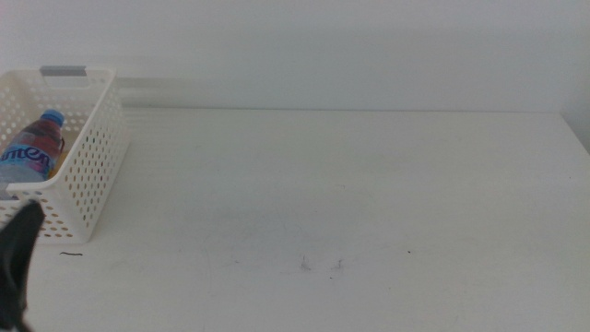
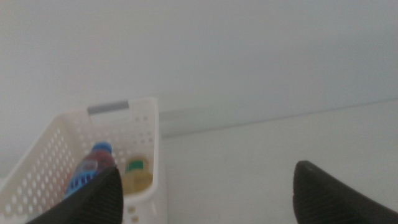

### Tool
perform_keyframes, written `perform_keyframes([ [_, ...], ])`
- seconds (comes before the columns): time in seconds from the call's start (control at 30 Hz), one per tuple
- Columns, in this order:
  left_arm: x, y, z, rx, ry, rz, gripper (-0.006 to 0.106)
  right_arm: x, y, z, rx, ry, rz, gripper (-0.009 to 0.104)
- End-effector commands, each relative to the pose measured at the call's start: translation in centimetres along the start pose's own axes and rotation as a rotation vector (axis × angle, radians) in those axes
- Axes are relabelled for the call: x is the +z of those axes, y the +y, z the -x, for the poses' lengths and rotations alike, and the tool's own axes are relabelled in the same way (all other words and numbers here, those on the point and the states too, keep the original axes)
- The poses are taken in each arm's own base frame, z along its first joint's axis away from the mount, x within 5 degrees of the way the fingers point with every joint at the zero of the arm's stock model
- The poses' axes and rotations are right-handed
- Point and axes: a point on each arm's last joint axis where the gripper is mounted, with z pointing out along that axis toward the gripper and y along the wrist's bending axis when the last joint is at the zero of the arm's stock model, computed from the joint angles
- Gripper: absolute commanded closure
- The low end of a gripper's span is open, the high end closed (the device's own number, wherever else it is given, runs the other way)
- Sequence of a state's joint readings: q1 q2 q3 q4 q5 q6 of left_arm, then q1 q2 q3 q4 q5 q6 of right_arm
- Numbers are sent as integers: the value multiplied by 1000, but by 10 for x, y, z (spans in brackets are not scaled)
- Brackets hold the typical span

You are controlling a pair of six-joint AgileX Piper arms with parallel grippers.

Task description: Use arms to grab the bottles and put them into the dustbin to the left of the table.

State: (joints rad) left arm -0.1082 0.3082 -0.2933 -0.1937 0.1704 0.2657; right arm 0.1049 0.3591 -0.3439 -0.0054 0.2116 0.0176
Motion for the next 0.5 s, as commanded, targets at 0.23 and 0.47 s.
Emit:
perform_keyframes([
  [0.23,-18,-5,-69,-13,-50,10,7,-17,-6,-83,-50,9,-72,16],
  [0.47,-18,-6,-80,-9,-22,5,7,-19,-6,-95,-51,-9,-72,16],
])
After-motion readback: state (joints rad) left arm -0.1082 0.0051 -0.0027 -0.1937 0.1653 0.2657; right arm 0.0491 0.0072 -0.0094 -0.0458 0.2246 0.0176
